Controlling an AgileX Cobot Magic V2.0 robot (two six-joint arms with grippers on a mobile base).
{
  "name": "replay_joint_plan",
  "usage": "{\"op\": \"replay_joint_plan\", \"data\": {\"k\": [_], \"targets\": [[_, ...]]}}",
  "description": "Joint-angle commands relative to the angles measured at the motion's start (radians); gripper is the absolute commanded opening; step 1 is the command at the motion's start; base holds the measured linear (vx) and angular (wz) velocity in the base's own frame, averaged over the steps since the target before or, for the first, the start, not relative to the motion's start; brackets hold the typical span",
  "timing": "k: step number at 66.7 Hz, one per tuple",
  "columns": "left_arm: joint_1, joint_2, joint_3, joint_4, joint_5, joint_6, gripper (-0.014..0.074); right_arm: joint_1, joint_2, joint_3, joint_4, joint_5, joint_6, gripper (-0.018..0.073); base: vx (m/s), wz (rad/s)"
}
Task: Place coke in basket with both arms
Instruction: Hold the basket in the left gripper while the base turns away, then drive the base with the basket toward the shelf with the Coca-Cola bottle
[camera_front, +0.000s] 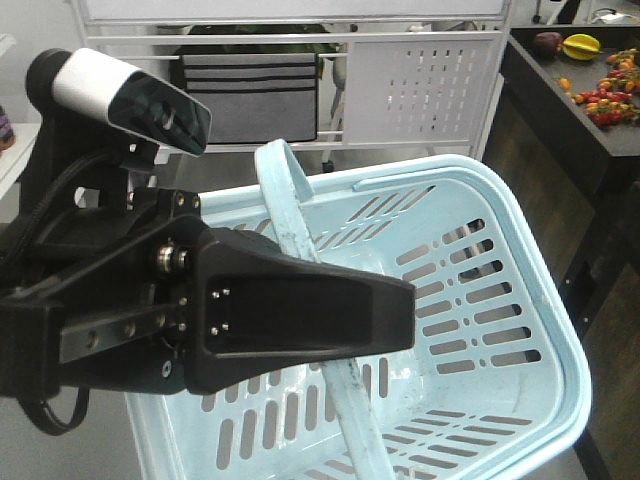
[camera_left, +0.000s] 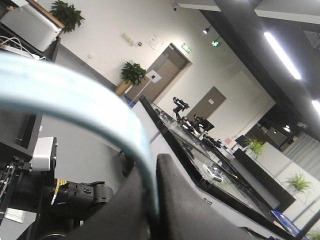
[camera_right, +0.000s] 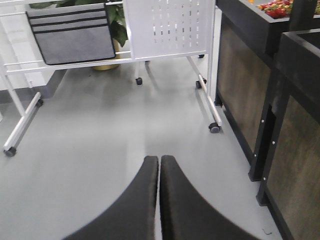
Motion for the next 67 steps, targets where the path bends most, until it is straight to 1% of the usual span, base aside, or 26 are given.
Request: {"op": "replay_joint_plan", "data": {"k": [1, 39, 67], "targets": [[-0.006, -0.027, -0.033, -0.089, -0.187, 0.009, -0.0006, -0.007, -0.018, 0.011, -0.007, -0.072, -0.008, -0.0004, 0.24, -0.23], [-0.006, -0.027, -0.033, -0.089, -0.187, 0.009, -0.0006, -0.007, -0.018, 0.011, -0.007, -0.072, -0.008, -0.0004, 0.26, -0.18], [-0.006, -0.027, -0.033, -0.089, -0.187, 0.009, -0.0006, -0.007, -0.018, 0.011, -0.007, -0.072, -0.008, -0.0004, 0.28, -0.03]]}}
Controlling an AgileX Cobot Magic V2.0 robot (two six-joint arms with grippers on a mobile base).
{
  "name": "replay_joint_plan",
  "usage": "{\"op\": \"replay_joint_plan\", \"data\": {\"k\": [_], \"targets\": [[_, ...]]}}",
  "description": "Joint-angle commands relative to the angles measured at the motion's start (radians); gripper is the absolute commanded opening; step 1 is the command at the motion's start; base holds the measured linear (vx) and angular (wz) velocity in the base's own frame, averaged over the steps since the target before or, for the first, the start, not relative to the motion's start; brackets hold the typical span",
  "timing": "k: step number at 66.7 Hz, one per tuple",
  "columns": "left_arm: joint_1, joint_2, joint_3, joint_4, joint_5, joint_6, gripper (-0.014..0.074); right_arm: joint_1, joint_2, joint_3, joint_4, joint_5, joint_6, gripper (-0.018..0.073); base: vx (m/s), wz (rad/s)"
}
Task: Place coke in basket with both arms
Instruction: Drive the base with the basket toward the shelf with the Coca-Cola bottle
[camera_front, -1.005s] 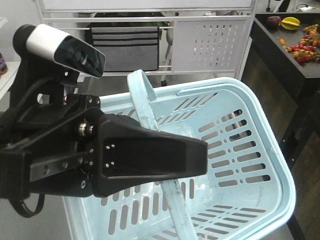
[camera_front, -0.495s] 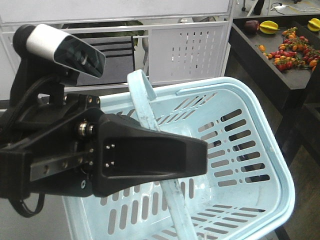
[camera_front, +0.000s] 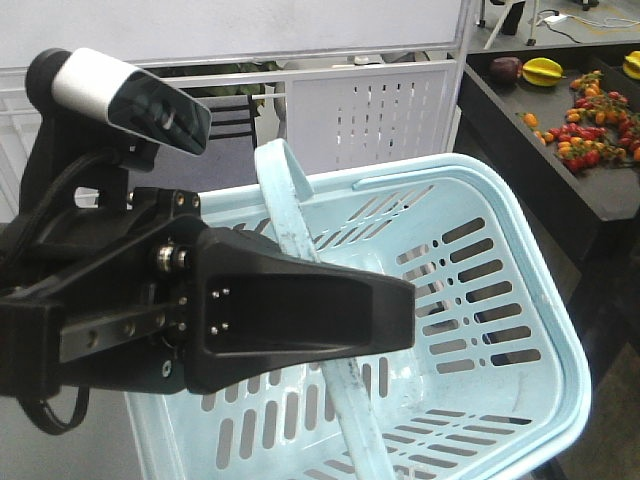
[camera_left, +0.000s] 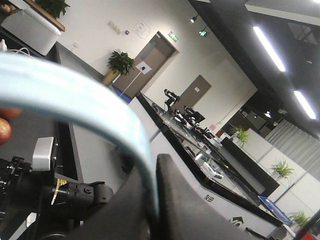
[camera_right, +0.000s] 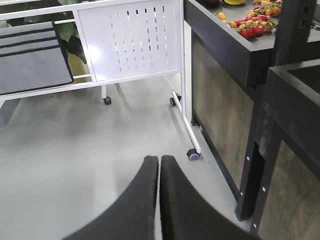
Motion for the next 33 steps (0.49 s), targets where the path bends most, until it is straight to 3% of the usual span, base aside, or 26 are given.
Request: {"op": "replay_joint_plan", "data": {"k": [1, 33], "targets": [[-0.006, -0.027, -0.033, -0.089, -0.187, 0.009, -0.0006, -0.007, -0.018, 0.011, -0.007, -0.072, -0.008, -0.0004, 0.28, 0.06], [-0.006, -0.027, -0.033, -0.089, -0.187, 0.009, -0.0006, -0.007, -0.018, 0.011, -0.007, -0.072, -0.008, -0.0004, 0.28, 0.16]]}}
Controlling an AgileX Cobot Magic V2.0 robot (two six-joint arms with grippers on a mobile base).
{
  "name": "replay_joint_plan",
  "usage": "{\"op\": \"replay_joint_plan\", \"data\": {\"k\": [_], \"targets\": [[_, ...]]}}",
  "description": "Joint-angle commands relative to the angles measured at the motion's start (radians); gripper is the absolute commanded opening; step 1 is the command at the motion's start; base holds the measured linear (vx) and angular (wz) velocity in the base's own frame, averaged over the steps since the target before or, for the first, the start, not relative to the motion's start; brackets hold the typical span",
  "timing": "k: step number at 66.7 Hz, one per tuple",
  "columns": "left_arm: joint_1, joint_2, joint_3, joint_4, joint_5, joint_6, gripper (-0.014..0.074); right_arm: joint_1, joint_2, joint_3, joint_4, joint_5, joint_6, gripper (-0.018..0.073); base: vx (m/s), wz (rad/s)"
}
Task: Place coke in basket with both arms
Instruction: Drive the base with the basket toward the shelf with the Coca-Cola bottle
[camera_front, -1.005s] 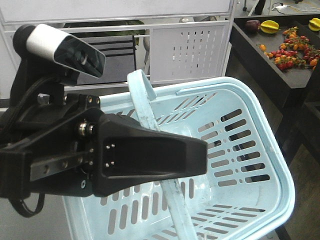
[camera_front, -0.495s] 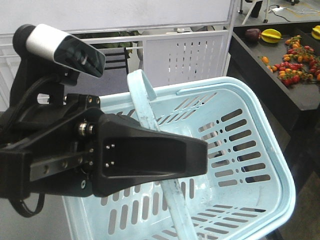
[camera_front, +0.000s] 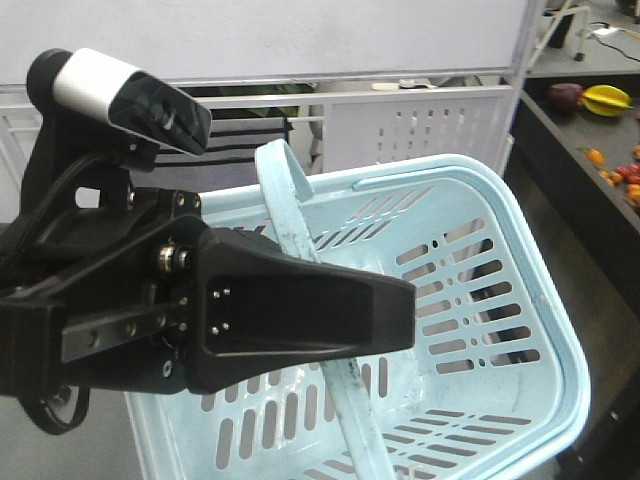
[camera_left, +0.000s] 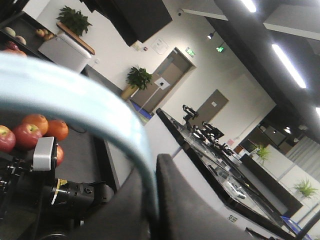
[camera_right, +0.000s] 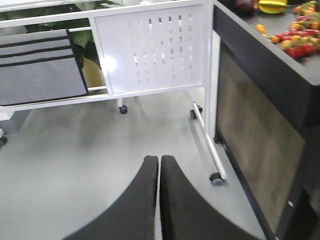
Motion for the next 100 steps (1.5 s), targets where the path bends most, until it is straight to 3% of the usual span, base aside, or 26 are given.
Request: {"op": "replay_joint_plan", "data": {"k": [1, 100], "targets": [[-0.006, -0.027, -0.033, -0.089, -0.187, 0.009, -0.0006, -0.007, -0.018, 0.011, -0.007, -0.072, -0.008, -0.0004, 0.28, 0.29], [-0.006, -0.027, -0.033, -0.089, -0.187, 0.009, -0.0006, -0.007, -0.018, 0.011, -0.007, -0.071, -0.008, -0.0004, 0.20, 0.50]]}}
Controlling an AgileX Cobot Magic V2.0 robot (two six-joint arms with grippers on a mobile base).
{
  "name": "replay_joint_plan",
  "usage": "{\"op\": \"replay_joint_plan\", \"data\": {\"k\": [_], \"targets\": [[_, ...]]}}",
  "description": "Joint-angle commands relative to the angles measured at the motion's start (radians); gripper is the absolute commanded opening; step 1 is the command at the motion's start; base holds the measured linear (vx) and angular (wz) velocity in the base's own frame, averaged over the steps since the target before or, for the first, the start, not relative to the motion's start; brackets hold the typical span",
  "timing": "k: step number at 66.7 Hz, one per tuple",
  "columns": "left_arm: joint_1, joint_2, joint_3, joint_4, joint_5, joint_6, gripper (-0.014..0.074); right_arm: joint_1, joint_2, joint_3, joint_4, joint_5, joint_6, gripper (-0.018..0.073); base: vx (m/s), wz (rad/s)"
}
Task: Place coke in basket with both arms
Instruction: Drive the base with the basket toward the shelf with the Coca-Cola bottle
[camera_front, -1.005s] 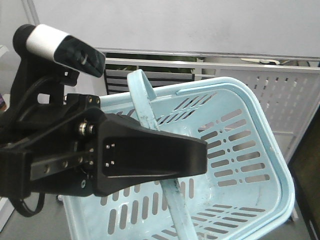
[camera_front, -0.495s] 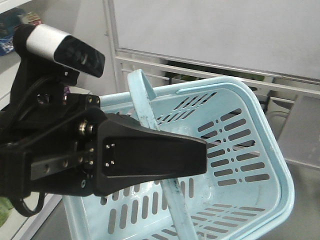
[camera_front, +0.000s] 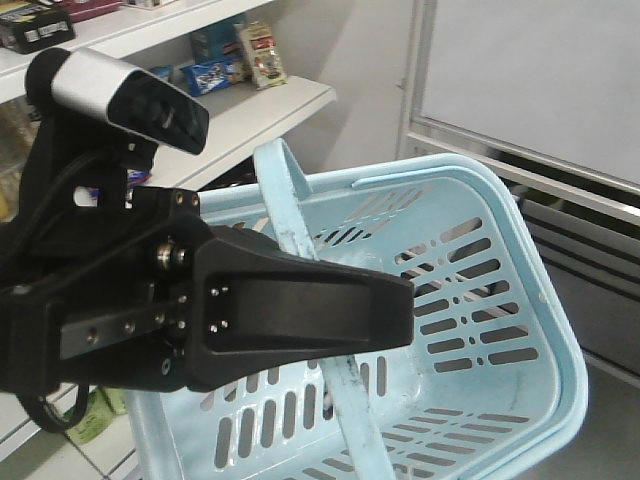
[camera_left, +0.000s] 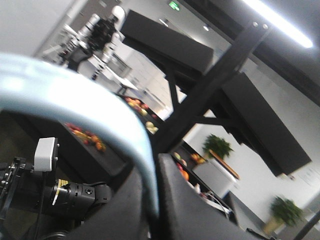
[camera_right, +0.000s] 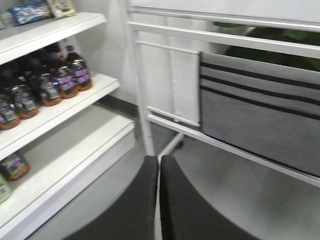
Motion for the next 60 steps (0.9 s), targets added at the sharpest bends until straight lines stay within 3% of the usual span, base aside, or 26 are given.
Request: {"op": "replay_joint_plan", "data": {"k": [1, 60], "targets": [[-0.006, -0.027, -0.033, -0.089, -0.187, 0.009, -0.0006, -0.007, -0.018, 0.011, -0.007, -0.071, -0.008, -0.0004, 0.14, 0.61], [-0.006, -0.027, -0.033, -0.089, -0.187, 0.009, -0.0006, -0.007, -0.018, 0.011, -0.007, -0.071, -0.008, -0.0004, 0.12, 0.57]]}}
